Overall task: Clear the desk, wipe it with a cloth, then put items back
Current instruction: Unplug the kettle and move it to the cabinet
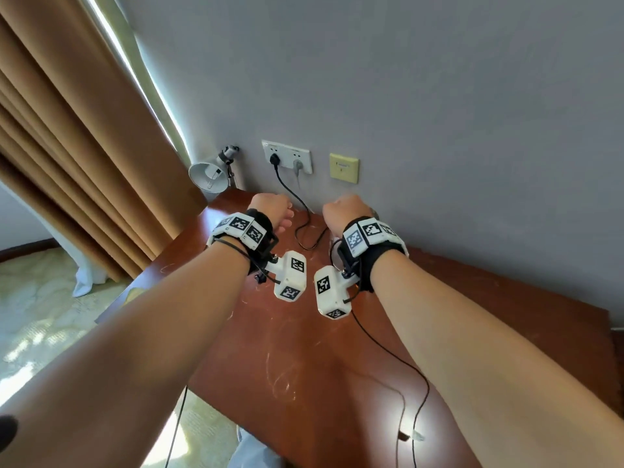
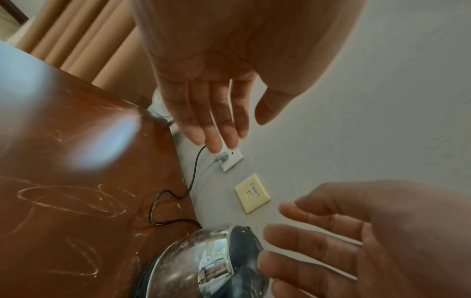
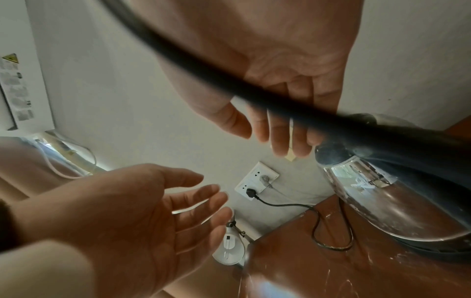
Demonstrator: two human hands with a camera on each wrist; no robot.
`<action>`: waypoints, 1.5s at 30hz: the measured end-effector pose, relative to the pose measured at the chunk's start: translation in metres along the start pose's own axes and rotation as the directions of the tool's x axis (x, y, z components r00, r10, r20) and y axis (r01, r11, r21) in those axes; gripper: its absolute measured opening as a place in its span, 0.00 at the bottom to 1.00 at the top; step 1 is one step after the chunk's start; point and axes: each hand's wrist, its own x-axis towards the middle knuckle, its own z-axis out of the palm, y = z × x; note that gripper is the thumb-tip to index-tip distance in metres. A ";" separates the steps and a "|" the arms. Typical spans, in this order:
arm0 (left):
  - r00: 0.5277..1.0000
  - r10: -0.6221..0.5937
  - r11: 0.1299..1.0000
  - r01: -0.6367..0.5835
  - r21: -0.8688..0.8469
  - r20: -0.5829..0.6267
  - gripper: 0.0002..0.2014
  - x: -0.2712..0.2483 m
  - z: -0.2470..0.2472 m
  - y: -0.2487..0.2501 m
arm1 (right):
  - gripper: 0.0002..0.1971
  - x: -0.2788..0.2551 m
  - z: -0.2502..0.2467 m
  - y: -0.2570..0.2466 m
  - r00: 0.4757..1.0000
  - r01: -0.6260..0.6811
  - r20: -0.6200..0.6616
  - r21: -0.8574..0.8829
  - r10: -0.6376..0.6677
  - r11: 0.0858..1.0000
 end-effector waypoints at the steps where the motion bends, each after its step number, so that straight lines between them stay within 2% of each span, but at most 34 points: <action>1: 1.000 0.019 1.000 -0.020 0.016 0.007 0.12 0.012 0.000 0.001 | 0.14 0.006 0.004 -0.004 1.000 -0.020 -0.020 0.004 0.021 1.000; 5: 0.992 -0.005 0.997 -0.005 0.076 0.124 0.11 0.059 -0.004 0.007 | 0.13 0.037 0.030 -0.022 0.989 -0.130 -0.064 0.053 0.133 0.990; 10: 0.978 0.077 0.986 -0.103 0.130 0.194 0.13 0.116 -0.034 0.016 | 0.18 0.078 0.069 -0.061 0.974 -0.190 -0.100 0.116 0.202 0.975; 13: 0.978 0.047 0.987 -0.076 0.141 0.202 0.11 0.148 -0.055 0.024 | 0.17 0.100 0.088 -0.085 0.963 -0.220 -0.122 0.148 0.239 0.964; 15: 0.978 0.016 0.988 -0.047 0.146 0.207 0.09 0.171 -0.068 0.029 | 0.12 0.113 0.099 -0.100 0.960 -0.225 -0.133 0.160 0.247 0.961; 20: 0.974 0.044 0.986 -0.078 0.148 0.222 0.10 0.227 -0.086 0.040 | 0.09 0.149 0.121 -0.125 0.953 -0.245 -0.149 0.126 0.262 0.961; 22: 0.977 0.021 0.982 -0.060 0.179 0.213 0.09 0.245 -0.090 0.044 | 0.09 0.163 0.128 -0.130 0.954 -0.251 -0.141 0.102 0.264 0.963; 26: 0.976 0.081 0.969 -0.125 0.215 0.203 0.11 0.288 -0.087 0.052 | 0.12 0.198 0.135 -0.137 0.954 -0.263 -0.136 0.055 0.269 0.963; 29: 0.975 0.107 0.952 -0.157 0.264 0.193 0.13 0.317 -0.079 0.057 | 0.10 0.227 0.142 -0.135 0.963 -0.245 -0.112 -0.004 0.243 0.970; 32: 0.976 0.106 0.937 -0.162 0.309 0.190 0.10 0.342 -0.069 0.059 | 0.08 0.254 0.154 -0.129 0.962 -0.263 -0.063 0.060 0.266 0.963; 33: 0.975 0.103 0.929 -0.164 0.331 0.195 0.12 0.350 -0.066 0.058 | 0.08 0.262 0.159 -0.126 0.963 -0.263 -0.039 0.080 0.267 0.961; 36: 0.971 0.086 0.908 -0.169 0.384 0.222 0.15 0.366 -0.055 0.058 | 0.25 0.277 0.175 -0.121 0.964 -0.264 0.001 0.085 0.265 0.961; 40: 0.972 0.091 0.867 -0.184 0.462 0.218 0.26 0.387 -0.042 0.061 | 0.29 0.293 0.187 -0.120 0.961 -0.278 0.034 0.110 0.275 0.954; 42: 0.964 0.075 0.843 -0.197 0.500 0.254 0.25 0.396 -0.037 0.064 | 0.30 0.301 0.189 -0.118 0.958 -0.288 0.044 0.097 0.285 0.953; 45: 0.943 0.108 0.800 -0.270 0.536 0.314 0.15 0.404 -0.029 0.065 | 0.31 0.311 0.188 -0.115 0.959 -0.283 0.037 0.094 0.280 0.955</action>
